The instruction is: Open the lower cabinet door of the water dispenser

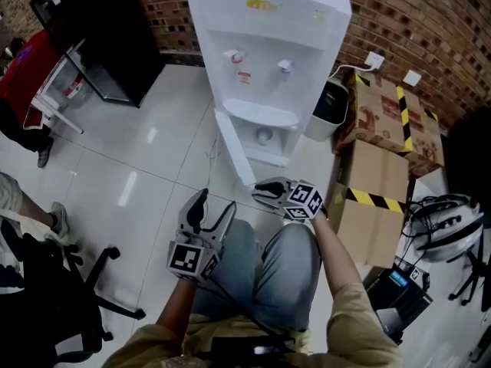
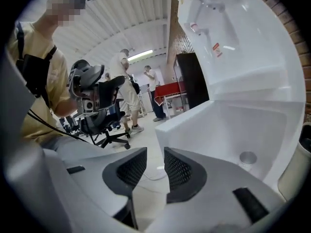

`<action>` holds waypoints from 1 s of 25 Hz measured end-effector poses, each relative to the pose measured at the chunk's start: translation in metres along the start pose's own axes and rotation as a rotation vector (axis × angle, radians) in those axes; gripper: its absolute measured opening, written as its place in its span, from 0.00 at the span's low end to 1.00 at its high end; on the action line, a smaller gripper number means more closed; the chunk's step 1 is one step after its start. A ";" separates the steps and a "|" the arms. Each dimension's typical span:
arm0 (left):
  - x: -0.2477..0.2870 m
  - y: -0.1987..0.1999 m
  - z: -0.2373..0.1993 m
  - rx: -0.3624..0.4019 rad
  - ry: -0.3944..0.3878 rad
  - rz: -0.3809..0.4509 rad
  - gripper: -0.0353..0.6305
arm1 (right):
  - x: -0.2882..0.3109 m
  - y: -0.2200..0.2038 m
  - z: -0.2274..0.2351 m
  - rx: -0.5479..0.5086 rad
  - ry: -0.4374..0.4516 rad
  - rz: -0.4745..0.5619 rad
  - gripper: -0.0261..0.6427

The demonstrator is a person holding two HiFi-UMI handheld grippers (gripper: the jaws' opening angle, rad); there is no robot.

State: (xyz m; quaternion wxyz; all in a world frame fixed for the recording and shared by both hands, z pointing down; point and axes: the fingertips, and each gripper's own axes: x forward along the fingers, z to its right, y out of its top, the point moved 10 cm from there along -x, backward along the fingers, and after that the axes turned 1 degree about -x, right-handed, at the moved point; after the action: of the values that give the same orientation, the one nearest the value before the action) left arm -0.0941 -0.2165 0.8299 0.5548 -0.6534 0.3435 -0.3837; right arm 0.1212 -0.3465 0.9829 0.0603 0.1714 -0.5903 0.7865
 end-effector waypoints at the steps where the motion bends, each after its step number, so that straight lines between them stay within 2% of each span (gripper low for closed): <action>1: -0.001 0.006 -0.001 -0.009 0.001 -0.010 0.47 | -0.001 0.006 -0.004 0.001 -0.015 -0.006 0.24; 2: -0.004 0.017 0.000 -0.019 -0.004 -0.028 0.47 | -0.008 0.013 -0.009 0.009 -0.056 -0.009 0.24; 4: -0.010 0.053 0.005 -0.028 -0.023 -0.060 0.47 | -0.040 0.037 -0.023 0.027 -0.198 -0.007 0.37; 6: -0.012 0.103 0.012 -0.014 -0.043 -0.059 0.47 | -0.085 0.082 -0.039 0.042 -0.330 0.032 0.45; 9: -0.014 0.198 0.020 0.014 -0.063 -0.054 0.47 | -0.145 0.162 -0.072 0.112 -0.454 0.190 0.48; 11: -0.014 0.260 0.026 0.069 -0.074 -0.050 0.47 | -0.184 0.217 -0.091 0.137 -0.530 0.237 0.48; 13: -0.016 0.328 0.035 0.116 -0.083 -0.043 0.47 | -0.217 0.276 -0.113 0.128 -0.575 0.248 0.48; 16: -0.033 0.405 0.036 0.177 -0.082 0.009 0.47 | -0.251 0.363 -0.152 0.100 -0.572 0.296 0.48; 18: -0.047 0.458 0.045 0.177 -0.091 0.024 0.47 | -0.273 0.421 -0.182 0.071 -0.590 0.353 0.48; 20: -0.065 0.501 0.058 0.153 -0.107 0.026 0.47 | -0.295 0.475 -0.220 0.052 -0.630 0.425 0.59; 21: -0.074 0.519 0.063 0.139 -0.113 0.034 0.47 | -0.306 0.500 -0.239 0.038 -0.664 0.463 0.68; 22: -0.082 0.534 0.066 0.126 -0.117 0.047 0.47 | -0.315 0.524 -0.256 0.018 -0.710 0.501 0.72; 25: -0.098 0.567 0.074 0.095 -0.109 0.071 0.48 | -0.338 0.577 -0.302 -0.016 -0.856 0.570 0.75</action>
State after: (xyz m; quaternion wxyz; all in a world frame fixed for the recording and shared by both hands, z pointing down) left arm -0.0877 -0.1809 0.2506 0.6163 -0.6336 0.3171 -0.3437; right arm 0.2056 -0.1946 0.2699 -0.4020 0.3098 -0.5914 0.6267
